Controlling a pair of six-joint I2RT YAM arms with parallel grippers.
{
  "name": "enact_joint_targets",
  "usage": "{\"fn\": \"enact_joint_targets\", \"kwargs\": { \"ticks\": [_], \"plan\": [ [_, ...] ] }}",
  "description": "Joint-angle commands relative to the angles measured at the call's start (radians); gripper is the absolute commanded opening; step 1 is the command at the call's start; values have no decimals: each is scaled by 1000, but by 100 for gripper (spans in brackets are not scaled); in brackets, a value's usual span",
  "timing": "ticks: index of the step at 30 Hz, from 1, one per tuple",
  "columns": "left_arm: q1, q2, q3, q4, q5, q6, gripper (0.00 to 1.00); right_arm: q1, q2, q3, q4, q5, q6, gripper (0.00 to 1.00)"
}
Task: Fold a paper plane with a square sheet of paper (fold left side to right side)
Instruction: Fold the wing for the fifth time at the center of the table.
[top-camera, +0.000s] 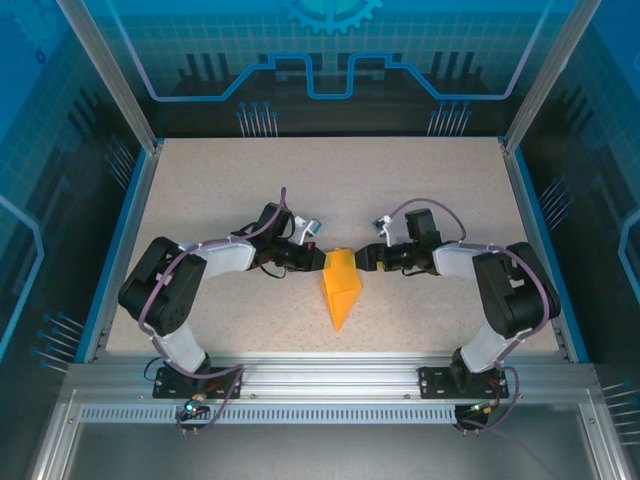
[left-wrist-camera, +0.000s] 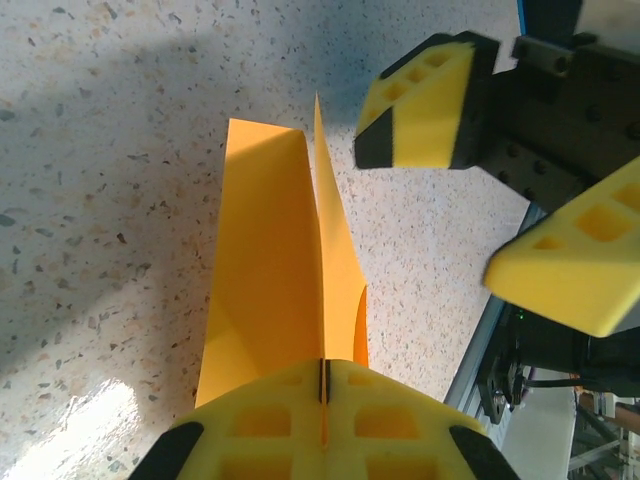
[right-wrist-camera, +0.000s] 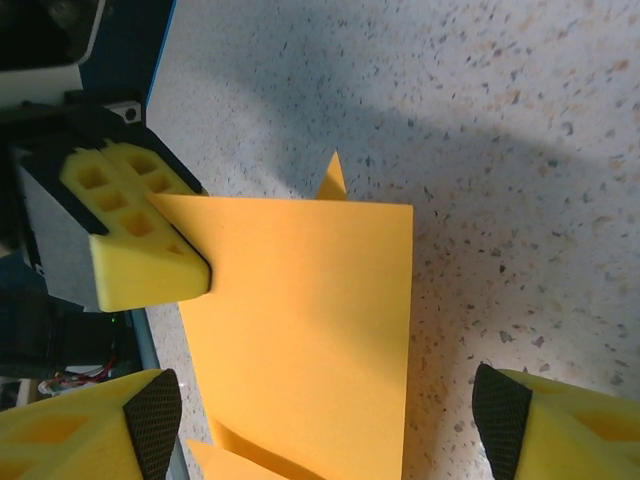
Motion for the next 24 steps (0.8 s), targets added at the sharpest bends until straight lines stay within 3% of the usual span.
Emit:
{"fn": "enact_joint_targets", "kwargs": {
  "ticks": [1, 10, 24],
  "plan": [
    [7, -30, -14, 29, 38, 28, 2, 0, 44, 21, 55, -76, -10, 79],
    [6, -22, -13, 35, 40, 29, 2, 28, 111, 31, 103, -128, 22, 69],
    [6, -3, -8, 29, 40, 38, 1, 18, 52, 45, 2, -118, -28, 42]
  ]
}}
